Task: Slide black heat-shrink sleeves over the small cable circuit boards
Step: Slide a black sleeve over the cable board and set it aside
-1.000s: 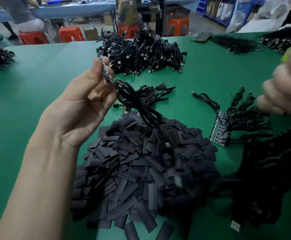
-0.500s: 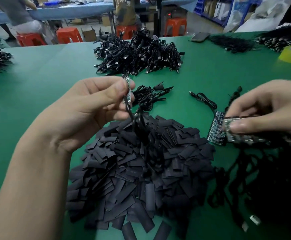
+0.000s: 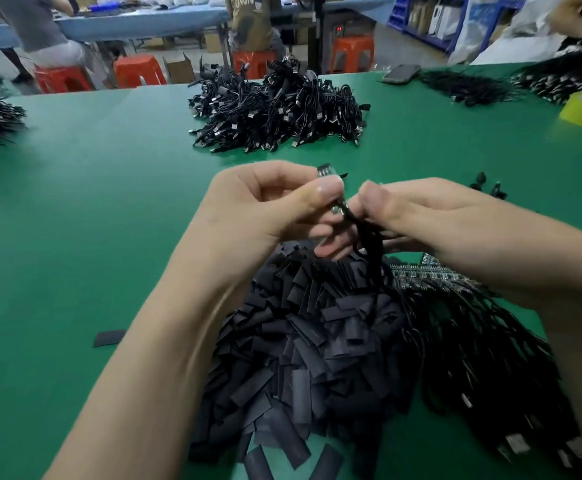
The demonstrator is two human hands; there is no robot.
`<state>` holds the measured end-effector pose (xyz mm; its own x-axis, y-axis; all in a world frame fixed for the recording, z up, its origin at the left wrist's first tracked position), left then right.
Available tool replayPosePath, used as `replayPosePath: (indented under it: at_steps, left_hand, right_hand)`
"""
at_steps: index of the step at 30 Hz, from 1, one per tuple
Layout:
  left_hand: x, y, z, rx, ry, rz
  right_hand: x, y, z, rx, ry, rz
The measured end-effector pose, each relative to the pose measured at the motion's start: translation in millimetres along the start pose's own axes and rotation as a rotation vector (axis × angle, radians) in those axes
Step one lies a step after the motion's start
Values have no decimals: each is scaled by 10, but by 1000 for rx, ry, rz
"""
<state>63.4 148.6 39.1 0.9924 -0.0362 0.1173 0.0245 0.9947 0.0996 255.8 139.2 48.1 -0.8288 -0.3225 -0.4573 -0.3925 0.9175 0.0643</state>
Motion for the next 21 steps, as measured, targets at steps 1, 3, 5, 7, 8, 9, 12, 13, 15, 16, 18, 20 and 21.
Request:
replayPosePath:
  at_steps: [1, 3, 5, 7, 8, 9, 12, 13, 15, 16, 18, 20, 21]
  left_hand:
    - [16, -2, 6, 44, 1, 29]
    - [21, -12, 20, 101, 61, 50]
    - [-18, -6, 11, 109, 206, 52]
    - [-63, 20, -43, 94, 467, 18]
    - [-72, 37, -91, 91, 644, -26]
    - [-69, 47, -146, 90, 823, -78]
    - [15, 33, -303, 85, 1203, -147]
    - [52, 21, -345, 80, 1272, -127]
    - [118, 6, -413, 76, 1366, -80]
    - [142, -1, -441, 70, 1395, -72]
    - [169, -11, -487, 52, 1432, -69]
    - [166, -17, -507, 49, 1459, -59]
    - [155, -19, -509, 55, 1473, -55]
  right_hand:
    - [28, -1, -8, -27, 20, 17]
    - [45, 12, -1, -51, -11, 106]
    - [22, 20, 11, -34, -21, 172]
    - [-17, 14, 32, -18, -73, 204]
    - [-30, 10, 35, -6, -116, 211]
    - [-36, 10, 40, 10, -165, 215]
    - [-25, -3, 12, 63, -291, 201]
    - [-26, -10, -5, 75, -312, 199]
    - [-36, -20, -34, 88, -335, 207]
    - [-40, -24, -45, 95, -338, 208]
    - [-47, -34, -67, 106, -334, 203]
    - [-53, -47, -87, 111, -335, 197]
    - [-58, -53, -96, 113, -337, 198]
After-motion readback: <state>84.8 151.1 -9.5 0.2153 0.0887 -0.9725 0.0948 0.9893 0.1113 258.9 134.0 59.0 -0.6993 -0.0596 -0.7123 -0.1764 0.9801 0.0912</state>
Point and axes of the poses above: each hand's wrist, its own y-axis towards the middle knuckle, its own x-axis out of the palm, z = x × y, the point moved 1 cm from there along y, towards the middle knuckle, and after that the axes turned 11 degrees about z, right-handed, at the moved point
